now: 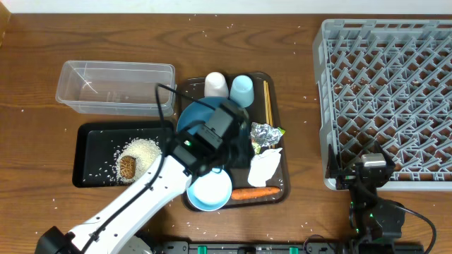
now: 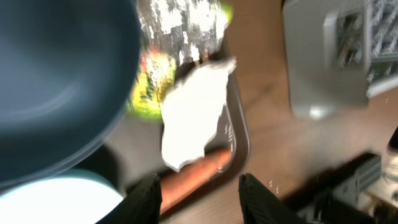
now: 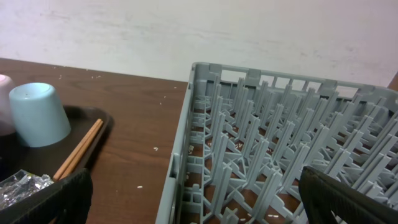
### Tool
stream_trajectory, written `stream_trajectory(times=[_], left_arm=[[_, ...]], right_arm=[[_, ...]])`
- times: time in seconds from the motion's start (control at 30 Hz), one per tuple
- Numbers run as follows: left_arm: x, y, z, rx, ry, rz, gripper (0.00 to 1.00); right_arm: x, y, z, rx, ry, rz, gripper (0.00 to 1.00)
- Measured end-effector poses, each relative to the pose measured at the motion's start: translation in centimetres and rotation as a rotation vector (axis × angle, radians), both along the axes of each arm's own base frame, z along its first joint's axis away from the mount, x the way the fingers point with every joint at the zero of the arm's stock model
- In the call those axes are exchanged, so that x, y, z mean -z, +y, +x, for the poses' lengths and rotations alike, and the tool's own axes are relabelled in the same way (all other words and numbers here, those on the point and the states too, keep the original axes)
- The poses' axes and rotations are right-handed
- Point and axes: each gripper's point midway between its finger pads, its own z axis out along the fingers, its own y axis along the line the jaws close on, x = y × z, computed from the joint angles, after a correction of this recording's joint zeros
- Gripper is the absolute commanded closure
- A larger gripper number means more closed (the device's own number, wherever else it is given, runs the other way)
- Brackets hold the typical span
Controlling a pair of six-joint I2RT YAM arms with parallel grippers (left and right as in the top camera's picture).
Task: Sort waste into correct bins and load items into the dishwasher rack
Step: 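Carry the teal plate back and lower it onto the brown tray, then move the left gripper to the carrot and grasp it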
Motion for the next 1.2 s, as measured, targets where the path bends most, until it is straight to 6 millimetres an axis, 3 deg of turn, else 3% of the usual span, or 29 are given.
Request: stream_trajectory(times=[0.27,0.47,0.87,1.2], left_arm=[[0.5,-2.8,-5.8,0.233,0.017,0.037,0.26],[1.9,-4.0,-9.2,0.427,-0.058,0.144,0.26],[9.0,-2.1,-7.3,0.643,-0.183,0.531,0.20],[11.5,-1.6,-6.4,0.754,-0.209,0.639,0.20]], right_arm=[[0.0,0.0,0.0,0.000,0.000,0.000,0.01],[0.0,0.0,0.0,0.000,0.000,0.000,0.01],[0.0,0.0,0.0,0.000,0.000,0.000,0.01],[0.0,0.0,0.0,0.000,0.000,0.000,0.01]])
